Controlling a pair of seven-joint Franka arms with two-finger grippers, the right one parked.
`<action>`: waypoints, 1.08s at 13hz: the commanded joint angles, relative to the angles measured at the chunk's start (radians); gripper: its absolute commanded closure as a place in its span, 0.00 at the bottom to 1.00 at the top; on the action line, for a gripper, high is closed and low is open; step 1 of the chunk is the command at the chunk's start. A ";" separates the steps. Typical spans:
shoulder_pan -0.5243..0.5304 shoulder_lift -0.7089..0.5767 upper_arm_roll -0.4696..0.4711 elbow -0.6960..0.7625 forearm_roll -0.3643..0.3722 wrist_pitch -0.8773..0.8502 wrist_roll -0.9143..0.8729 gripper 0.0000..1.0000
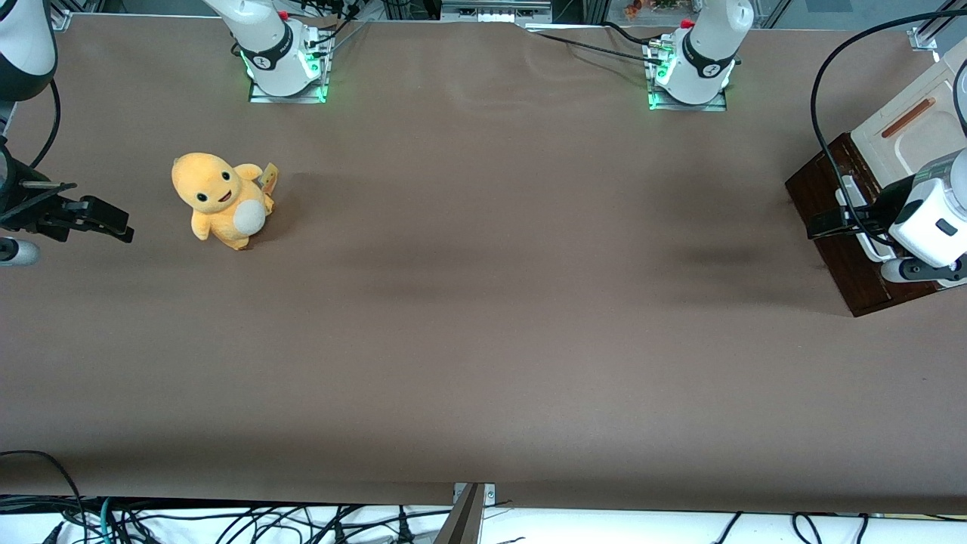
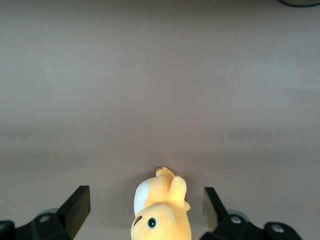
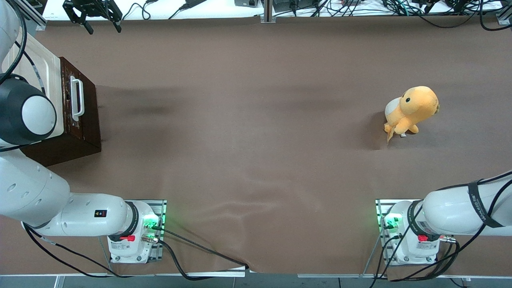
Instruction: Open lower drawer with left arm only
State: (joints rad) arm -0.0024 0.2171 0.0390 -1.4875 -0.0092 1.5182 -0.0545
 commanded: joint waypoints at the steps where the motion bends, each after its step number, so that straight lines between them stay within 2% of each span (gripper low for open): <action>1: -0.007 -0.011 0.001 -0.003 -0.019 -0.023 0.021 0.00; 14: -0.004 -0.011 -0.002 0.004 -0.014 -0.029 0.051 0.00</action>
State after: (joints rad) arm -0.0092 0.2170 0.0347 -1.4874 -0.0092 1.5059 -0.0301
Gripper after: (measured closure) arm 0.000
